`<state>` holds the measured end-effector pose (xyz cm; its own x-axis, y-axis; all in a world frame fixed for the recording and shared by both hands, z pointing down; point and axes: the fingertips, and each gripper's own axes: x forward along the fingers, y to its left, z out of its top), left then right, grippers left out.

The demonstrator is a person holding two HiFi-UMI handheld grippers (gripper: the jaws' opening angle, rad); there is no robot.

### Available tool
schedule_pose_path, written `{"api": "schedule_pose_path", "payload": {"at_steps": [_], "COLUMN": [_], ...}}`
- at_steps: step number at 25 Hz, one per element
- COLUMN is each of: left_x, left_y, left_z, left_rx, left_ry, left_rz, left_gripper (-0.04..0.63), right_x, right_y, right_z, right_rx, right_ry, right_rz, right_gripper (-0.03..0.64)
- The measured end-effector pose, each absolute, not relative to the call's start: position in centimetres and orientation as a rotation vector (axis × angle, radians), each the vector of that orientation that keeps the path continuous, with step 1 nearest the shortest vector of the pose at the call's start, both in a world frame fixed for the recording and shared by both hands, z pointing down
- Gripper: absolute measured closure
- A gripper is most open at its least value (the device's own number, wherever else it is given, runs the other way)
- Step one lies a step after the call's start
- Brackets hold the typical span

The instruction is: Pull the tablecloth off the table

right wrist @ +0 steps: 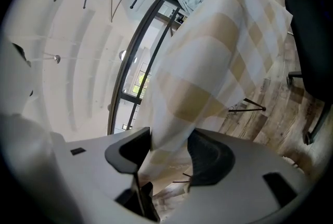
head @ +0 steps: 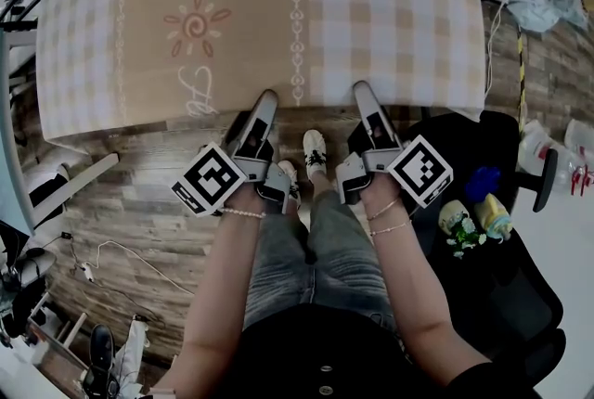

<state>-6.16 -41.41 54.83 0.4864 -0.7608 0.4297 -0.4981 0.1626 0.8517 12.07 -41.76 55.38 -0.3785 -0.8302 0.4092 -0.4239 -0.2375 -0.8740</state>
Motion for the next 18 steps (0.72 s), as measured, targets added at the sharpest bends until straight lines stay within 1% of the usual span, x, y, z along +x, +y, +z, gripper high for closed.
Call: {"api": "schedule_pose_path", "payload": {"at_steps": [4,12,13,15,16,18], "left_x": [-6.1,-5.9,-5.8,-5.7,-5.7,-5.9], "left_y": [-40.9,-39.6,-39.4,-39.2,-39.2,-39.0], "left_z": [54.7,54.2,54.0,53.5,53.4,53.2], "left_rx": [1.480,1.509,1.523,1.568,1.588,1.600], "left_ry": [-1.168,-1.139,-1.138,-1.140,-1.143,-1.142], "left_rz": [-0.277,-0.286,-0.280,-0.252,-0.239,-0.238], "left_gripper": [0.356,0.413,0.426,0.506,0.532,0.557], "right_x": [12.1,11.9,11.8,11.7,11.5,11.0], "right_y": [-41.1,-39.7,-39.5,-39.1,-39.1,-38.8], "right_z": [55.4,54.8,54.8,54.5,54.3,53.8], "right_rx": [-1.512,-1.507,-1.508,-1.520,-1.524,-1.532], "right_ry": [1.655,1.674,1.676,1.693,1.706,1.730], "right_rz": [-1.644,-1.635,-1.632,-1.615,-1.597,-1.560], "right_gripper": [0.391,0.434,0.440,0.461,0.488,0.539]}}
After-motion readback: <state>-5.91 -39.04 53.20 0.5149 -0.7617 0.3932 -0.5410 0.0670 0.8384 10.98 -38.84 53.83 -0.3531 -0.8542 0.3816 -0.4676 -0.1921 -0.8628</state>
